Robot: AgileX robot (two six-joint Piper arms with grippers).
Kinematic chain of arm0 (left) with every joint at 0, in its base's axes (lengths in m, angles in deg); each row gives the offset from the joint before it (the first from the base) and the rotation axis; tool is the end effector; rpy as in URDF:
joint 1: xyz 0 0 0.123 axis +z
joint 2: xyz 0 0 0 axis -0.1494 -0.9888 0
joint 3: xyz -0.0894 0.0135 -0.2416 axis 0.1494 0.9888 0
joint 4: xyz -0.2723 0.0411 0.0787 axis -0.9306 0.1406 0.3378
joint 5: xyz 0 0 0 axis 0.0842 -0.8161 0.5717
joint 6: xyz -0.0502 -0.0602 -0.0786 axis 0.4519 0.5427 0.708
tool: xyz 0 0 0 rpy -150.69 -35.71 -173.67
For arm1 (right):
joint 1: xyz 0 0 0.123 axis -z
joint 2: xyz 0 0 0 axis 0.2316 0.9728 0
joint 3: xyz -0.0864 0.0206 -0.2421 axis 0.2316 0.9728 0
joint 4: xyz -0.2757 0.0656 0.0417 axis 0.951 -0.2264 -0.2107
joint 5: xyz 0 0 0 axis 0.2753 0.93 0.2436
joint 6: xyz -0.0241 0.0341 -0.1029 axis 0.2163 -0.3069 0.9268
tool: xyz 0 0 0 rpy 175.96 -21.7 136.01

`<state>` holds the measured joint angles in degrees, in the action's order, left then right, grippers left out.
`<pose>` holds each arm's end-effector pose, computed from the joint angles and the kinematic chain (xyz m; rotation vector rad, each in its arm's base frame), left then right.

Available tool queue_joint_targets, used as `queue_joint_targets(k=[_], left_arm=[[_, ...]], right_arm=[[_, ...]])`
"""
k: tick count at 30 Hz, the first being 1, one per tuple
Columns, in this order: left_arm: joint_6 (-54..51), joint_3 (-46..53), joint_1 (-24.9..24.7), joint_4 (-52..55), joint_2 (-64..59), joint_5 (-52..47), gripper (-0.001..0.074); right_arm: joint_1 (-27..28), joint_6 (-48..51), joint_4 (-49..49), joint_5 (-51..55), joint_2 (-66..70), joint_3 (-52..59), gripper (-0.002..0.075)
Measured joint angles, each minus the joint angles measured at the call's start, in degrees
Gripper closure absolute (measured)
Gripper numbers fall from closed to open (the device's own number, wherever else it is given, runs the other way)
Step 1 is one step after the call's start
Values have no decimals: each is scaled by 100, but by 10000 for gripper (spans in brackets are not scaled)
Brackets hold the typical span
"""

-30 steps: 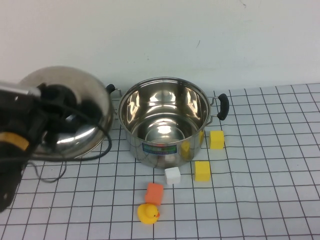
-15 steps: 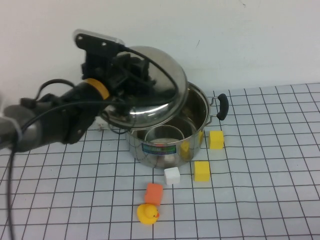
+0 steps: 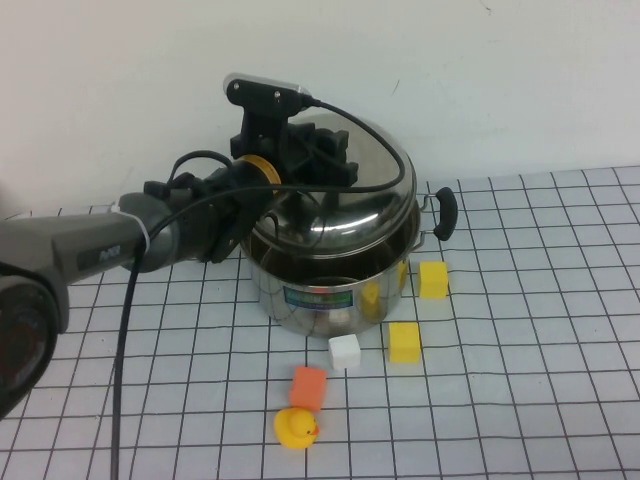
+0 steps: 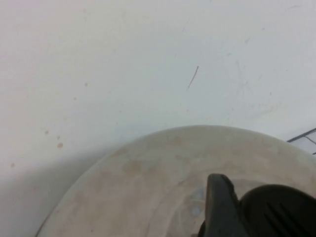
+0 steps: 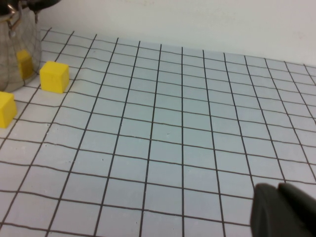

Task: Cover the pot
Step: Place the pot lid on the pot

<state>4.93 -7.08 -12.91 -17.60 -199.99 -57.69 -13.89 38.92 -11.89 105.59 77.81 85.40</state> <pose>0.4844 -0.2087 0.1661 0.3329 1.6969 -0.4951 0.1349 -0.0005 0.1708 -0.1723 1.8361 -0.1411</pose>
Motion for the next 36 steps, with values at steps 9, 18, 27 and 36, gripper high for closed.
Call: queue_joint_targets(k=[9, 18, 27, 36], left_arm=[[375, -40, 0, 127, -198, 11, 410], [770, -52, 0, 731, -217, 20, 411], [968, -73, -83, 1273, -174, -105, 411], [1112, -73, -268, 1478, -73, -375, 411]], right_arm=[[0, 0, 0, 0, 0, 0, 717], [0, 0, 0, 0, 0, 0, 717], [0, 0, 0, 0, 0, 0, 717], [0, 0, 0, 0, 0, 0, 717]])
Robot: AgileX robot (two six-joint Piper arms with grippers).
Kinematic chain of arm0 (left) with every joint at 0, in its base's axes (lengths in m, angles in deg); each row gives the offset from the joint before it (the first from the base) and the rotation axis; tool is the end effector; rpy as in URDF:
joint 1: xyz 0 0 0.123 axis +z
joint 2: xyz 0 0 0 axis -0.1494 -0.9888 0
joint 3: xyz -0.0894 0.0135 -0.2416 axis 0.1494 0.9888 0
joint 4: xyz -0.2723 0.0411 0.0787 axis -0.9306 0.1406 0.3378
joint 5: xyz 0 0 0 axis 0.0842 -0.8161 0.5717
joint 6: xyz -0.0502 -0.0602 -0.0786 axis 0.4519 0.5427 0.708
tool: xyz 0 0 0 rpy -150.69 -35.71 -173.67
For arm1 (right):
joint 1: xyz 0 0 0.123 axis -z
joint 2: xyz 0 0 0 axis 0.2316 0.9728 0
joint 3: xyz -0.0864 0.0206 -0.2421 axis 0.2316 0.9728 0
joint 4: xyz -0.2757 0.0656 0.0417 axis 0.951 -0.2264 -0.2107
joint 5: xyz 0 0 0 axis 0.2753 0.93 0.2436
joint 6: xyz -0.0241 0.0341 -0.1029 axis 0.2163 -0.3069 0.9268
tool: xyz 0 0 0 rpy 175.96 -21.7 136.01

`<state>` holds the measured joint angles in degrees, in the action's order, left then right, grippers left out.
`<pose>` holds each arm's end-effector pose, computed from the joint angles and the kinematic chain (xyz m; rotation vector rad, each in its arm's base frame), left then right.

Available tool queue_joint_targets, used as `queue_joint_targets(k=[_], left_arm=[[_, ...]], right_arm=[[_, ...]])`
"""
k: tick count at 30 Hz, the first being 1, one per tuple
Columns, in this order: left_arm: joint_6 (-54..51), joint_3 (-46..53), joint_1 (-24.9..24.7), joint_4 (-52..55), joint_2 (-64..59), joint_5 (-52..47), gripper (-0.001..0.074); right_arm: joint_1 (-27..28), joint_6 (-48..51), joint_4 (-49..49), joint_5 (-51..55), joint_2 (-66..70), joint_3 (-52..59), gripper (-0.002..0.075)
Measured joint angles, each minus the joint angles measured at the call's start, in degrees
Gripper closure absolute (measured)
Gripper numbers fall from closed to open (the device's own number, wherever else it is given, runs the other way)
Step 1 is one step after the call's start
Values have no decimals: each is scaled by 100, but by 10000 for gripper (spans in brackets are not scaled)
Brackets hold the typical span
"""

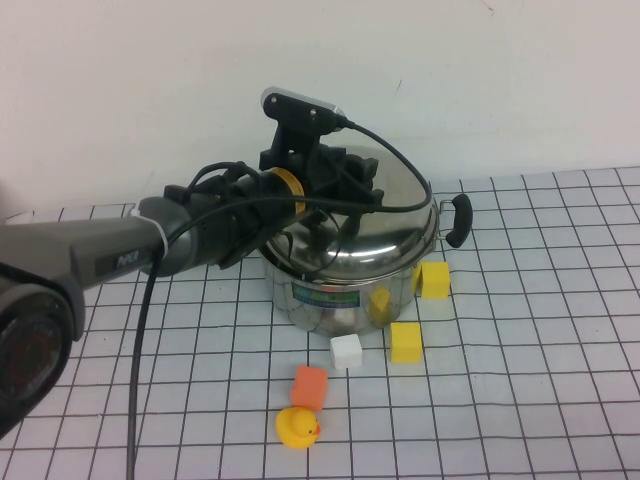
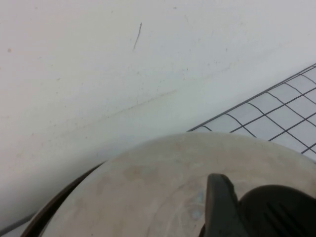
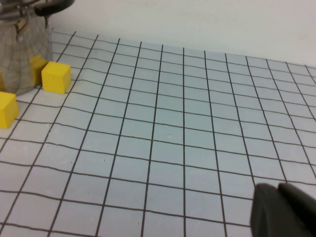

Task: Cover the pot
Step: Place the pot lid on the pot

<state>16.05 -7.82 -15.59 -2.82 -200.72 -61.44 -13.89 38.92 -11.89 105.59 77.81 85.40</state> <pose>0.4701 -0.2375 0.1530 0.4865 1.7731 -0.5379 0.1349 -0.0005 0.1708 -0.1723 1.8361 -0.1411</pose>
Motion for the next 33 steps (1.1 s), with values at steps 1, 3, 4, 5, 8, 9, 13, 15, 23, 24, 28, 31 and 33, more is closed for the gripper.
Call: queue_joint_targets(k=[1, 3, 4, 5, 8, 9, 13, 15, 23, 24, 28, 31, 33], left_arm=[[11, 0, 0, 0, -2, -27, 411], [45, 0, 0, 10, 12, -63, 411], [89, 0, 0, 11, 12, -75, 411], [117, 0, 0, 18, 12, -75, 411], [189, 0, 0, 18, 12, -89, 411], [189, 0, 0, 18, 12, -89, 411], [210, -11, 11, 3, -40, -13, 411], [231, -20, 35, -45, -80, 38, 411], [223, -20, 47, -85, -101, 89, 411], [223, -20, 47, -85, -101, 99, 411], [210, -20, 47, -64, -101, 97, 411], [210, -20, 47, 89, -33, -26, 411], [210, -20, 47, 158, 35, -154, 411]], right_arm=[[0, 0, 0, 0, 0, 0, 717], [0, 0, 0, 0, 0, 0, 717], [0, 0, 0, 0, 0, 0, 717], [0, 0, 0, 0, 0, 0, 717], [0, 0, 0, 0, 0, 0, 717], [0, 0, 0, 0, 0, 0, 717], [0, 0, 0, 0, 0, 0, 717], [0, 0, 0, 0, 0, 0, 717], [0, 0, 0, 0, 0, 0, 717], [0, 0, 0, 0, 0, 0, 717], [0, 0, 0, 0, 0, 0, 717], [0, 0, 0, 0, 0, 0, 717], [0, 0, 0, 0, 0, 0, 717]])
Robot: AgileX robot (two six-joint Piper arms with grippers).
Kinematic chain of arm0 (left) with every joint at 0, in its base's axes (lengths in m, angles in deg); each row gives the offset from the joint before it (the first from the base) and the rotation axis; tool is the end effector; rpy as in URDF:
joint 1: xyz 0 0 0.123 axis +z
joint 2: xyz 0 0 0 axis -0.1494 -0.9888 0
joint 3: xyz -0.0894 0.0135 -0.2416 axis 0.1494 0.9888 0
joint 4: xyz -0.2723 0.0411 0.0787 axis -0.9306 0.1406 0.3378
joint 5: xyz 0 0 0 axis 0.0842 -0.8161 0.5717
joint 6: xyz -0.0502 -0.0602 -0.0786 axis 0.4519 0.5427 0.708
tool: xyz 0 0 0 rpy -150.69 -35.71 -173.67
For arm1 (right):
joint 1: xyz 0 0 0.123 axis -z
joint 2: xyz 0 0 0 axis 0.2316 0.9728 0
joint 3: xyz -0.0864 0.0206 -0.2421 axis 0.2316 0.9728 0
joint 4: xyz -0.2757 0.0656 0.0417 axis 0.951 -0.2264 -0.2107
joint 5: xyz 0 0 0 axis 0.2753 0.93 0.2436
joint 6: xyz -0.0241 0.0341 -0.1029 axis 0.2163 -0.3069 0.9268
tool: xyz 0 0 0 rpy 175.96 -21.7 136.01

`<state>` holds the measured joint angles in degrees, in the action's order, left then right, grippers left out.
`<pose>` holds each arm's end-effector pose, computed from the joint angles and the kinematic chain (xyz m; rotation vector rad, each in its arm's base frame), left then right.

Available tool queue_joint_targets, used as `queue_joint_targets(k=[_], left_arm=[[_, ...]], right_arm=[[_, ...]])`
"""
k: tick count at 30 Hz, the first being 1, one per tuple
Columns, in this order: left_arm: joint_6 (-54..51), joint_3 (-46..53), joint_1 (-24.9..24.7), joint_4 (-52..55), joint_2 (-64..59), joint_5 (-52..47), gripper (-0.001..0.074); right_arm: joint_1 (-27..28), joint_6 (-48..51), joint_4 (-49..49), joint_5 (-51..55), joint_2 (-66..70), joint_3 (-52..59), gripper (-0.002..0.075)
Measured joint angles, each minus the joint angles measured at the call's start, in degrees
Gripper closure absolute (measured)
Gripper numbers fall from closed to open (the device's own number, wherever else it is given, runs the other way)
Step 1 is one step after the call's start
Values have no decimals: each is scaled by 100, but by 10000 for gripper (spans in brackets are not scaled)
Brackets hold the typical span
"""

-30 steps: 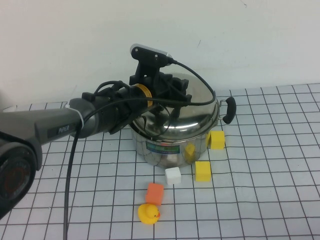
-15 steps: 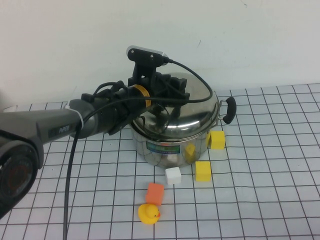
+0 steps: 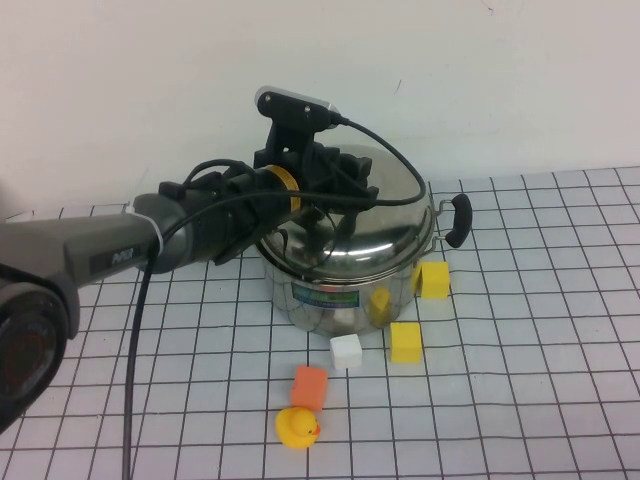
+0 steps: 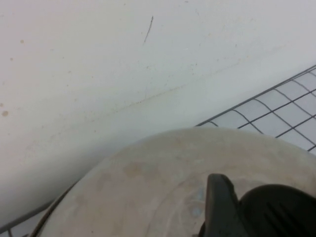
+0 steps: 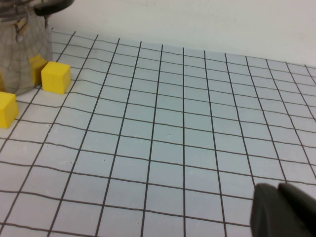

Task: Cover the pot
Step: Place the pot lid on the pot

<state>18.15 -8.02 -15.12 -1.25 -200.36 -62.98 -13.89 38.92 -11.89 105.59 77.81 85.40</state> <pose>0.4721 -0.2330 0.1545 0.4721 1.7960 -0.5289 0.1349 -0.0005 0.1708 -0.1723 1.8361 -0.1411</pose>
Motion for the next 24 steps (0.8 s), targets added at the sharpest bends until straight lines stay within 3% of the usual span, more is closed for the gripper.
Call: queue_joint_targets(k=[10, 24], left_arm=[[245, 0, 71, 155, 71, -278, 411], [271, 0, 81, 99, -122, 355, 411]], right_arm=[[0, 0, 0, 0, 0, 0, 717], [0, 0, 0, 0, 0, 0, 717]])
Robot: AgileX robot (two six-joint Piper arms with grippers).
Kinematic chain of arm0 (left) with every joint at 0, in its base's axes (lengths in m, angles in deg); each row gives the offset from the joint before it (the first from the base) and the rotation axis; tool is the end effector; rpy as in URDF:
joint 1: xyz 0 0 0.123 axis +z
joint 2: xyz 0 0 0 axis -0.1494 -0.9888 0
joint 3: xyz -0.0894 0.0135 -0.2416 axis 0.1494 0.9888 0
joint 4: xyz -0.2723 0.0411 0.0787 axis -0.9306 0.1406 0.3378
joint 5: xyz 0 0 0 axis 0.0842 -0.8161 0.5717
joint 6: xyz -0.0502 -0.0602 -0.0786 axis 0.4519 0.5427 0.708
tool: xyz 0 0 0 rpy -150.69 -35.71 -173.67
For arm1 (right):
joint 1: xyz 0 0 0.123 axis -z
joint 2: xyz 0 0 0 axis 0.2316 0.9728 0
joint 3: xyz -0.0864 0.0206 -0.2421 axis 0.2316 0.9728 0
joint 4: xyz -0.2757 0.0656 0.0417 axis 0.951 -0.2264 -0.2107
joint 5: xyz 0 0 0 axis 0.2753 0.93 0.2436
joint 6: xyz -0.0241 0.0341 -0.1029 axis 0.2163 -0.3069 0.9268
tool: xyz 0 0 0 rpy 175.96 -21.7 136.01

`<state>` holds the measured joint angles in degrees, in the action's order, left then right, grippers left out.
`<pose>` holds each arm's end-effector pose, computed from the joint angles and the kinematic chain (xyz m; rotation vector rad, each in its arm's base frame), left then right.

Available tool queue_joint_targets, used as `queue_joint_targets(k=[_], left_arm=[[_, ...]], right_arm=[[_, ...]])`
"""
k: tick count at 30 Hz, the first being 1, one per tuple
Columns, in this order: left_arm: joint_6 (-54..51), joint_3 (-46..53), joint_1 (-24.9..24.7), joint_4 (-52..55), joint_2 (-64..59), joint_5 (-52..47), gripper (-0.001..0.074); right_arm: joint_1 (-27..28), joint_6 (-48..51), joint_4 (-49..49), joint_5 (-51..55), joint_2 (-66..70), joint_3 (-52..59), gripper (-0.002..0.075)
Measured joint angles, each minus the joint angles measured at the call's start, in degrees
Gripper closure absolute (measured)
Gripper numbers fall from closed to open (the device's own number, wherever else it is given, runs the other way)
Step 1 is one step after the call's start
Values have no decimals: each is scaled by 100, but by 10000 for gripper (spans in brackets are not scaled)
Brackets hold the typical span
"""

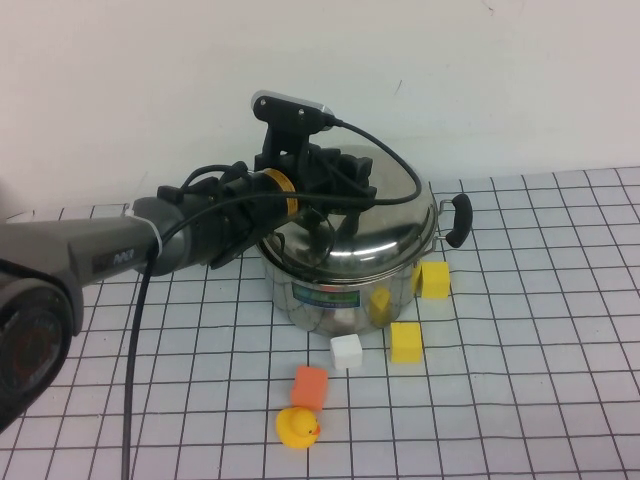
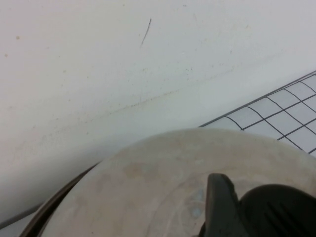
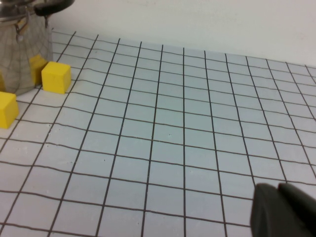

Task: Cover the pot
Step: Place the pot lid on the pot

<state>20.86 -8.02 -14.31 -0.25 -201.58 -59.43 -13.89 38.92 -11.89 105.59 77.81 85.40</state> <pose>0.4744 -0.2306 0.1486 0.4490 1.7788 -0.5866 0.1349 -0.0005 0.1708 -0.1723 1.8361 -0.1411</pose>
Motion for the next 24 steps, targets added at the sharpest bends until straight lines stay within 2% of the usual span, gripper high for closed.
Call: queue_joint_targets(k=[24], left_arm=[[-224, 0, 11, 73, 54, -301, 411]], right_arm=[[0, 0, 0, 0, 0, 0, 717]])
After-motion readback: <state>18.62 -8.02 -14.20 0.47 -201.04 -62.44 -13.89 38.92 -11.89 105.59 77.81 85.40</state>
